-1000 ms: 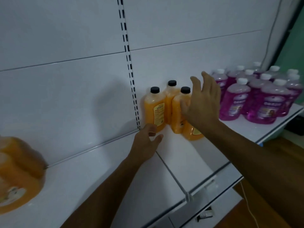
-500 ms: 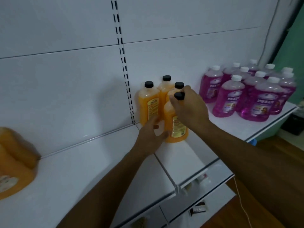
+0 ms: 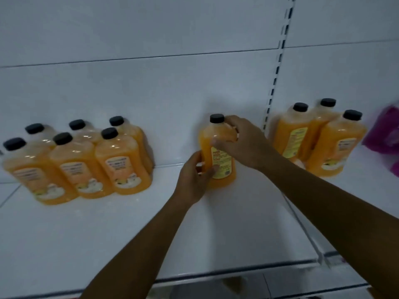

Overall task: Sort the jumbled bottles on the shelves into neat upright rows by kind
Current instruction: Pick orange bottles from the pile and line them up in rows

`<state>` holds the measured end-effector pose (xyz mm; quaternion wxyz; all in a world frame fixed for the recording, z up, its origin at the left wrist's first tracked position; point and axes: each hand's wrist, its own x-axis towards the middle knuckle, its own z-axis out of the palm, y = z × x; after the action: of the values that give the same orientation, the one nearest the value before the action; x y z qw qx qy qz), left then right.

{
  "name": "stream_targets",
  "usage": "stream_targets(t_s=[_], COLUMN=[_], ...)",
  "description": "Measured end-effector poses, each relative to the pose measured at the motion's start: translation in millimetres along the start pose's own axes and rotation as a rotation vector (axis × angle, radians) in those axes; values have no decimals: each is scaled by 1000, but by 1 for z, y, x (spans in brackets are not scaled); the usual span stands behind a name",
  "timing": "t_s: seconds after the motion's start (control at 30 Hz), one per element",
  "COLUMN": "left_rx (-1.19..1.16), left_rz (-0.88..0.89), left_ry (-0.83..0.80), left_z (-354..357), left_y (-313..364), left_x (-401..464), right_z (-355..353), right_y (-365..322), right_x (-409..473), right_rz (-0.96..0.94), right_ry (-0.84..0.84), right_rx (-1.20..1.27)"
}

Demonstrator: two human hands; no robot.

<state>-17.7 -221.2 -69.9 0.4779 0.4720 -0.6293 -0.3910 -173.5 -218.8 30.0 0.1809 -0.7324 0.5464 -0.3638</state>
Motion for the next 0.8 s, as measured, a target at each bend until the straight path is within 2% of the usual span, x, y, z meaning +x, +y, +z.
stream_targets(t_s=[0.1,0.17,0.23,0.3,0.43,0.53,0.67,0.8], left_rx=[48,158,253,328,497,541,493,532], left_rz=[40,147,245,272,337,389,309,255], left_ry=[124,221,311,370,348,315,249,265], left_z=[-34,-49,-57,-64,-80,-88,-86,-87], left_y=[-9,-15,-21,-25,-32,-41,-41,-42], left_x=[-10,-17,-24,-30,-38,-42,-46,-43], right_z=[39,67,88,98,100,95,85,82], right_y=[-20,-38,-53,-64,-60,-55,-52,-48], right_x=[10,17,23,29,39,44,53,56], right_rz=[6,79,158,156,162,-33,-171,-207], right_ry=[-75,-91,-74,-35,-121,-245,-356,-355], right_rx=[69,131,155,169,344,317,267,252])
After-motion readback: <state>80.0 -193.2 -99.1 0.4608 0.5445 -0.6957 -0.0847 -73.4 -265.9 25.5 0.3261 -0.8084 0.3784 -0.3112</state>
